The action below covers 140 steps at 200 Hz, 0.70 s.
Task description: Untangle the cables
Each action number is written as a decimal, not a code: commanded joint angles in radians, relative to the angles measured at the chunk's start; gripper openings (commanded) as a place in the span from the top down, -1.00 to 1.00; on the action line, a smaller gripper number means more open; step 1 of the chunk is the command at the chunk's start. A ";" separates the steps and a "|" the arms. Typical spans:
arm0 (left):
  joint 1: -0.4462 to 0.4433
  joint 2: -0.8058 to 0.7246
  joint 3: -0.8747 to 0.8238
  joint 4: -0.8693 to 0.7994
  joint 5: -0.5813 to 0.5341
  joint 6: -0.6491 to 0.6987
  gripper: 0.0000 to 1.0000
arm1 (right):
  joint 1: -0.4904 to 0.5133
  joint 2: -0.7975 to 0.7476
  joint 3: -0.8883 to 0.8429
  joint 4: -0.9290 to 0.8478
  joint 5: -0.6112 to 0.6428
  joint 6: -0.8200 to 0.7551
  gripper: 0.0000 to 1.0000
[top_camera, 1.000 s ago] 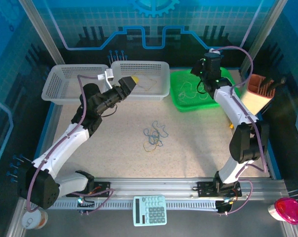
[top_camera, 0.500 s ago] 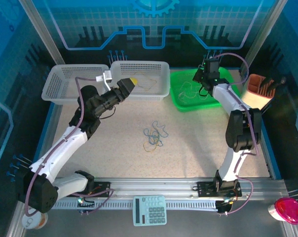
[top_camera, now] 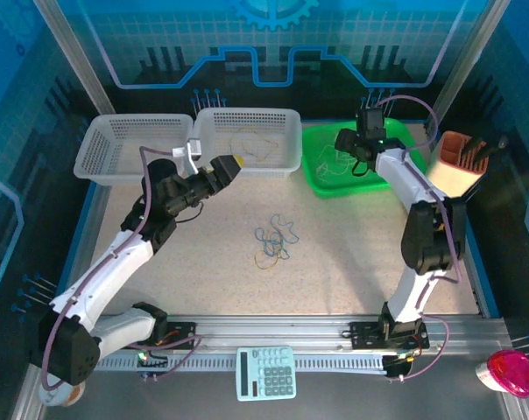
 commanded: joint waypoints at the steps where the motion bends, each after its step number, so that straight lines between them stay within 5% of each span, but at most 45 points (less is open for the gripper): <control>1: 0.010 -0.019 -0.032 -0.036 -0.028 0.047 -0.70 | 0.058 -0.128 -0.052 0.031 -0.039 -0.046 -0.52; 68: 0.022 -0.044 -0.127 -0.062 -0.090 0.057 -0.80 | 0.310 -0.299 -0.362 0.129 -0.273 -0.132 -0.48; 140: 0.081 -0.160 -0.184 -0.164 -0.182 0.047 -0.98 | 0.455 -0.219 -0.532 0.192 -0.342 -0.337 -0.59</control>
